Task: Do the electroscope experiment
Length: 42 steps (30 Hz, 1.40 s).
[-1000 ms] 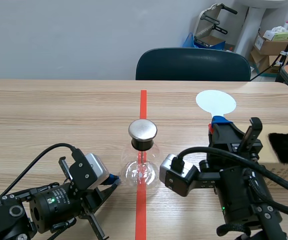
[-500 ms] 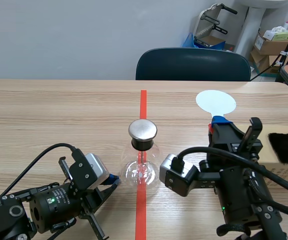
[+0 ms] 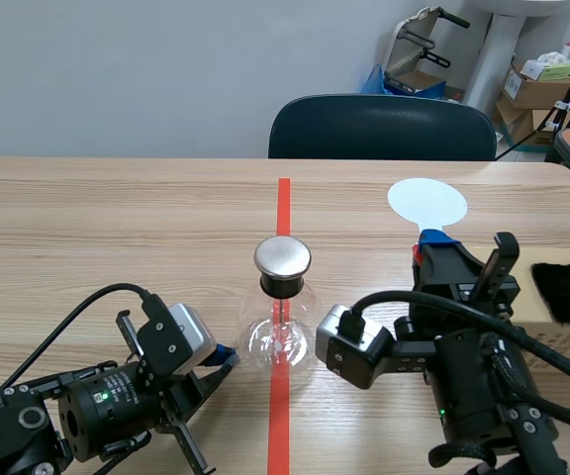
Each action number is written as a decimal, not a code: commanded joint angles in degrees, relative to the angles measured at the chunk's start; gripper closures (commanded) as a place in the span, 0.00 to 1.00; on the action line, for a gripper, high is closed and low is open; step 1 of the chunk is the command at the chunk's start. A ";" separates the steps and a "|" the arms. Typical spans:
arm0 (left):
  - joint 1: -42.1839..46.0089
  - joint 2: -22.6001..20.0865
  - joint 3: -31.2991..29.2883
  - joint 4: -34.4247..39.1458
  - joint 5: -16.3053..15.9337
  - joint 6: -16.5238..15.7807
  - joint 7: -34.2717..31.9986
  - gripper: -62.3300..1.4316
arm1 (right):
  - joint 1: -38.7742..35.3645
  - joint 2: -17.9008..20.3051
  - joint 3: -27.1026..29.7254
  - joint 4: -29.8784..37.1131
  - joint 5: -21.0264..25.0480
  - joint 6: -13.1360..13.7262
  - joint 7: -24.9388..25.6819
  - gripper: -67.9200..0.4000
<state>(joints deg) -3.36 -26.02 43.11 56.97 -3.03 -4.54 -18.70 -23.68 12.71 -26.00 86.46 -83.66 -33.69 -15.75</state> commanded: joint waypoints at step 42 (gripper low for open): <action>20.26 -26.43 -0.07 27.34 -16.52 3.17 -25.49 0.53 | -14.99 -9.16 32.61 2.19 13.79 -11.17 41.53 0.97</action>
<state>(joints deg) 16.53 -52.38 43.11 83.07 -19.55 -1.52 -42.98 -39.68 3.57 6.63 88.73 -70.83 -41.56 25.43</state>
